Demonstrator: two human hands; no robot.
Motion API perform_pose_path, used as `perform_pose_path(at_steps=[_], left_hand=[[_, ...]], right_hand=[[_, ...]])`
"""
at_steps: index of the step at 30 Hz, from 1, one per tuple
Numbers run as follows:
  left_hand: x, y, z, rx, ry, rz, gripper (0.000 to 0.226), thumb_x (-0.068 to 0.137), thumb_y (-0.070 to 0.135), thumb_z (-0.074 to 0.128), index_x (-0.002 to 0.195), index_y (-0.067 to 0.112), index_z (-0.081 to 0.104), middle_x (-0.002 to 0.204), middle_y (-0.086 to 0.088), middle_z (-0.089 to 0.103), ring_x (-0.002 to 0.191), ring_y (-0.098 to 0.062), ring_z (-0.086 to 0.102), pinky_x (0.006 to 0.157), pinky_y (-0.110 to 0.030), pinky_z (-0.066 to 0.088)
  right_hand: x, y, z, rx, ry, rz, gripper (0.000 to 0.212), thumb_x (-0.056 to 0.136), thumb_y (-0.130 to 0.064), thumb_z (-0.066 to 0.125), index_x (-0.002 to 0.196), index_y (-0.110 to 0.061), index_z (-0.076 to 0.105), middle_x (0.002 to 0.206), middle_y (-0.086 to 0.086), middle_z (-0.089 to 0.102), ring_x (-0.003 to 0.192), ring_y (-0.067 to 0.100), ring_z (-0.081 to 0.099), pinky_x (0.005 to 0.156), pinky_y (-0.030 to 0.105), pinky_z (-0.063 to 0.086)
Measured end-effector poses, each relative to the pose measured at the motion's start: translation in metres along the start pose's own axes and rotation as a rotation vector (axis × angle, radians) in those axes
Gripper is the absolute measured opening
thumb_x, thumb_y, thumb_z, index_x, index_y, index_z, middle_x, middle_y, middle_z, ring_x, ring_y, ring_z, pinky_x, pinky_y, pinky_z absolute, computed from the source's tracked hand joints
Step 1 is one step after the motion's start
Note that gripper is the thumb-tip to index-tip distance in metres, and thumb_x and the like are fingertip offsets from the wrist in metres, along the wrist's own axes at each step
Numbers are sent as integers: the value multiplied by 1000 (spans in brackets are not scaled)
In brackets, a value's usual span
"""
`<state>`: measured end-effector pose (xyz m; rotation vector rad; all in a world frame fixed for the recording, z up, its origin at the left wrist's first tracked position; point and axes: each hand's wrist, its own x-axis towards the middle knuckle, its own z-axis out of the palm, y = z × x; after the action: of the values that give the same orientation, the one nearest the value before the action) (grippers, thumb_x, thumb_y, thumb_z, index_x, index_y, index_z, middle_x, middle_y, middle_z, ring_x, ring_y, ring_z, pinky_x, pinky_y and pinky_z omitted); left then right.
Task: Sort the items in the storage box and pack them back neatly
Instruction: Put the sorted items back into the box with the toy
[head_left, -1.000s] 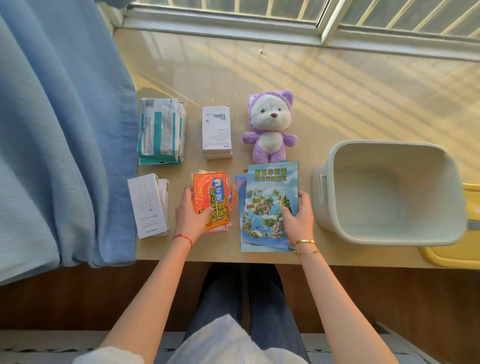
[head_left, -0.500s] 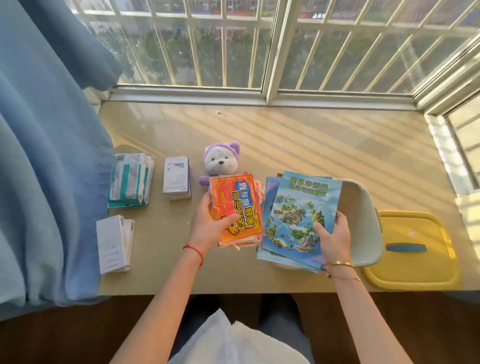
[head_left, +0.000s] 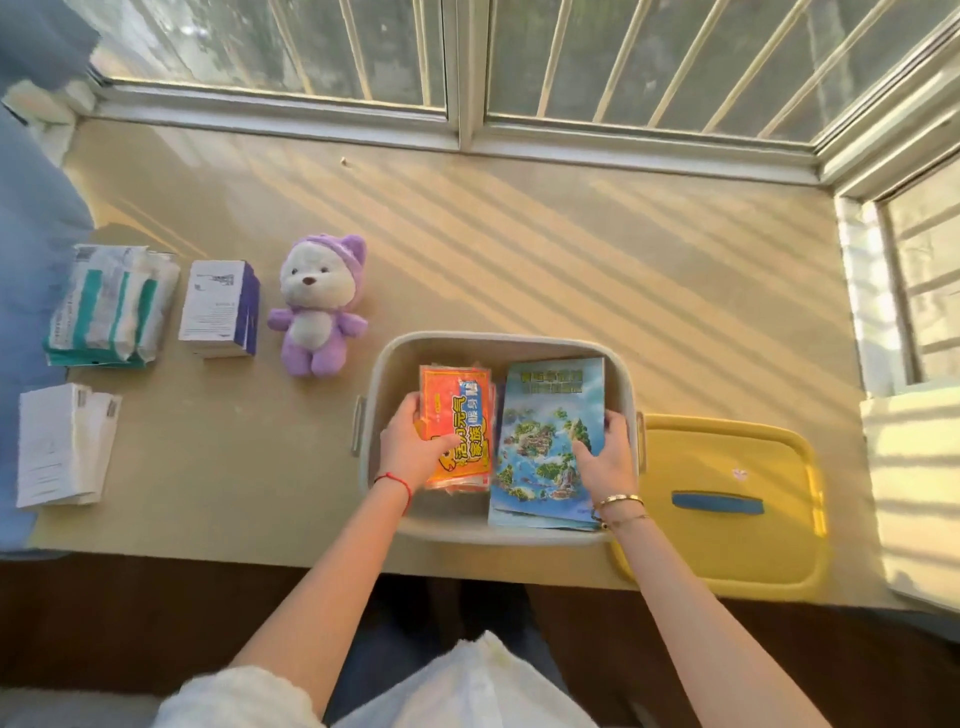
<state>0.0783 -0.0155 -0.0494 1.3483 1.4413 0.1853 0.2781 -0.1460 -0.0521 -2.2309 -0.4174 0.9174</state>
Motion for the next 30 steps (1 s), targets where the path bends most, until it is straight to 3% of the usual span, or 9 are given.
perform_pose_path(at_steps=[3,8,13,16,20,23,26,30], left_hand=[[13,-18,15,3,59,-77,55,61,14,86,105,28,55,98,4,70,90,-15,67,92,-44,51],[29,-32,29,94,87,-98,53,65,10,84,110,16,56,106,-5,70,96,-20,65,87,-28,46],[45,-45,29,208,113,-96,50,65,8,83,108,11,58,105,-10,70,97,-25,65,80,-25,43],[47,-49,29,270,119,-110,44,67,9,80,104,9,57,104,-13,69,97,-30,64,80,-30,46],[44,-50,28,382,139,-50,46,67,15,78,108,11,55,107,-12,65,102,-32,61,85,-38,50],[27,-35,19,444,170,39,55,74,16,72,123,16,49,113,-9,62,104,-29,60,87,-42,51],[1,-13,2,499,196,131,54,81,17,68,131,17,48,119,-7,57,108,-26,56,87,-40,48],[-36,13,-35,422,290,271,38,84,18,64,122,16,58,119,-4,60,105,-24,59,84,-36,48]], right_hand=[[14,12,17,-35,-25,54,43,90,-3,56,129,-8,38,109,6,58,74,11,55,64,17,47],[34,28,46,-184,-24,104,48,88,2,51,130,-13,35,108,8,61,93,33,61,79,37,49],[46,39,55,-354,-46,142,43,87,1,50,127,-5,34,100,21,61,73,34,58,58,31,46],[50,40,59,-450,-26,117,41,87,-4,56,123,-1,37,116,23,57,99,40,59,76,42,53],[42,32,59,-541,6,60,39,89,-11,58,122,-1,40,123,21,50,108,38,54,83,42,48],[32,25,49,-537,42,-26,53,87,-12,60,133,-4,36,128,17,46,119,34,46,98,41,41],[13,8,30,-463,69,-241,47,88,-16,59,132,-6,45,129,13,48,121,29,43,104,37,36],[-12,-24,6,-392,97,-502,40,87,-16,63,125,-8,54,120,8,57,117,24,48,102,29,34]])
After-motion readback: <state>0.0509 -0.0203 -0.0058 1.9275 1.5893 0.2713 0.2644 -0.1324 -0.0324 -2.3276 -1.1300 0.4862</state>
